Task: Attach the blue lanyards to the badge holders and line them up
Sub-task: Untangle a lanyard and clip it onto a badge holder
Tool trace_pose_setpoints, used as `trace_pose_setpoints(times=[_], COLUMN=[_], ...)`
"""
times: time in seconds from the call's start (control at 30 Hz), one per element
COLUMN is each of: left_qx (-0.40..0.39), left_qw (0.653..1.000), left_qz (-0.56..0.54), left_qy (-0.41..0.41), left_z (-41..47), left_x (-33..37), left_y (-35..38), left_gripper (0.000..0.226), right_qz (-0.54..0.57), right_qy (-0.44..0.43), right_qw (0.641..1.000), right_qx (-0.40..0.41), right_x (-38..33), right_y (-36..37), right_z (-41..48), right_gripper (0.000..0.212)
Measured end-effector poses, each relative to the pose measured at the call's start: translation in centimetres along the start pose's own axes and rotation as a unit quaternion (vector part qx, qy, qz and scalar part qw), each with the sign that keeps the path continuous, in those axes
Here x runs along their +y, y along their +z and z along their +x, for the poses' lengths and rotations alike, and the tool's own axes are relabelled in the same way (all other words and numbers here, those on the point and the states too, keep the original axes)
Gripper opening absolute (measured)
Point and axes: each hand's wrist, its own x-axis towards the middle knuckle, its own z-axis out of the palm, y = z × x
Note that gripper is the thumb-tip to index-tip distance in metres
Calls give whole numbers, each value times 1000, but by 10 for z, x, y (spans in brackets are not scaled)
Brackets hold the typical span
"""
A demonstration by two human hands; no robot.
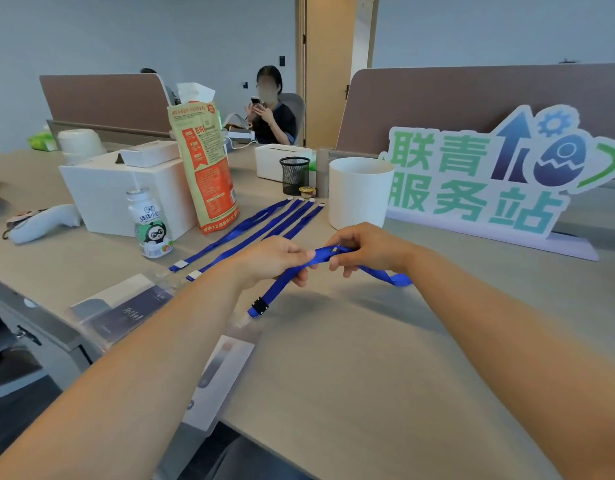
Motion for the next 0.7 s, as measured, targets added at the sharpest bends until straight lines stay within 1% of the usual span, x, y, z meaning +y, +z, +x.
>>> trace_pose_setpoints(times=[0.1, 0.27, 0.3, 0.4, 0.53, 0.7], left_qx=[8, -14, -15, -13, -17, -20], left_qw=[1000, 999, 999, 999, 998, 998], left_qz=[12, 27, 31, 39, 44, 42], left_qy=[-10, -20, -21, -23, -32, -35], left_z=[4, 13, 14, 17, 18, 17], left_x=[0, -1, -2, -3, -6, -5], left_y=[-2, -1, 0, 1, 0, 1], left_gripper=[25, 20, 19, 16, 14, 13], right_qz=[28, -6, -6, -2, 23, 11], right_qy=[12, 10, 3, -12, 6, 2], right_qw=[999, 998, 998, 997, 997, 998], right_qx=[33, 57, 64, 80, 73, 67], right_x=[5, 15, 16, 17, 21, 24], right_y=[-12, -17, -16, -15, -18, -19], right_z=[-6, -11, -11, -11, -15, -20], right_gripper=[9, 26, 24, 9, 13, 14])
